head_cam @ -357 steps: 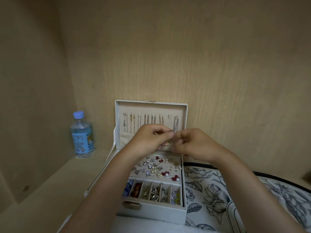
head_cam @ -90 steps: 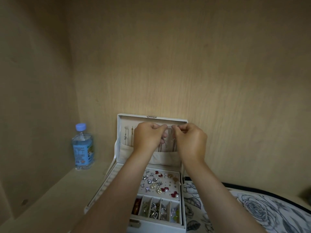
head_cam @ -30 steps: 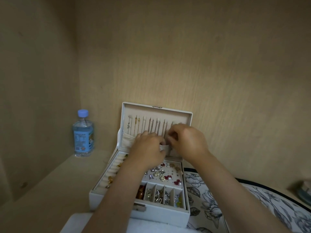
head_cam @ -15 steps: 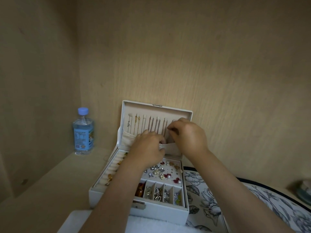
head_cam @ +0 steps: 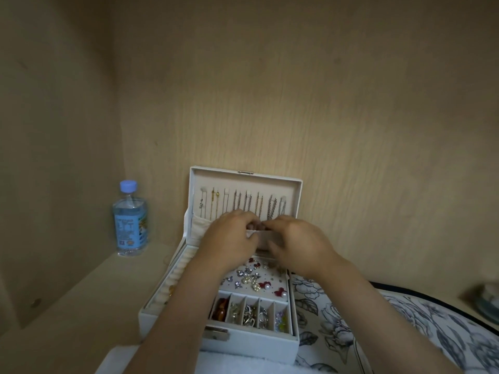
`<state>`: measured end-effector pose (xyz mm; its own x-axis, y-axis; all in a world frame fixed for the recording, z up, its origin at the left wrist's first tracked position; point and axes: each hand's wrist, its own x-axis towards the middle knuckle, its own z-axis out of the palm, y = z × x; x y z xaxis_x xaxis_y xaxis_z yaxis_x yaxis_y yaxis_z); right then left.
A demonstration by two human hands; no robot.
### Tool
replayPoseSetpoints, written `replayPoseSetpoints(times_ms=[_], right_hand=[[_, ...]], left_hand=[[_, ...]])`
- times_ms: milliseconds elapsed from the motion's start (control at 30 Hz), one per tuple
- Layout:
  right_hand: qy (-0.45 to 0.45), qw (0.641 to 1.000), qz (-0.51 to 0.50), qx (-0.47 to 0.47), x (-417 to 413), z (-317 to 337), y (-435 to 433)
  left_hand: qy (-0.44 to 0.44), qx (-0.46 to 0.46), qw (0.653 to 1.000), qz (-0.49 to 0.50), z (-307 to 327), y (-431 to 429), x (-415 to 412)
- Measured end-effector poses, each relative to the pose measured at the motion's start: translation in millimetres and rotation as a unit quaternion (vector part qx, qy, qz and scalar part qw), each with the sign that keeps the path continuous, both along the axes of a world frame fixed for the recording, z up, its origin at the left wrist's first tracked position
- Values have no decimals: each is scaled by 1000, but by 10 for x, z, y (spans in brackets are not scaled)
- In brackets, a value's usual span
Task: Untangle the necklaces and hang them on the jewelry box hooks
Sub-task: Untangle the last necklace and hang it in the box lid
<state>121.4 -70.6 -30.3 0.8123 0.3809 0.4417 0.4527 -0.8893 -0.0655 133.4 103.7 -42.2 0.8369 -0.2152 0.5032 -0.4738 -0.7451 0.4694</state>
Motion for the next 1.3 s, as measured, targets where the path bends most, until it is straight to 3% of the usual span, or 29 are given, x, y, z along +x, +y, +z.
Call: replayPoseSetpoints(times_ms=[100,233,333,533,600,667,767,900,1000,1200,1300], right_hand=[[-37,996,-7,83,-66,142,-71],[-125,978,-63,155,-69,315,-156],[-131,966,-86,204,-14,368,-126],[-35,963,-75,256,-39,380,22],[-43,958,-64,276,-93,428,28],[-39,957,-47,284,-186,483,21],[-45,960,-31,274,-368,517,24],[-20,974,7,225,-701,392,74],[-2,985,37,166,-927,217,94],[111,990,29,83,-1208,-52,113],[125,990,29,65,-1293,-157,161]], left_hand=[[-12,-50,999,-11,73,56,-11],[-102,-79,990,64,285,204,-41],[-137,-87,981,108,493,378,-4],[19,-53,997,43,736,680,170],[24,-40,998,40,784,759,121],[-25,20,996,78,819,824,12],[-95,105,982,126,817,895,-219],[-130,123,980,89,612,920,-544],[-78,104,991,29,340,922,-790],[-5,122,992,22,-66,990,-1146],[27,135,990,22,-164,987,-1272]])
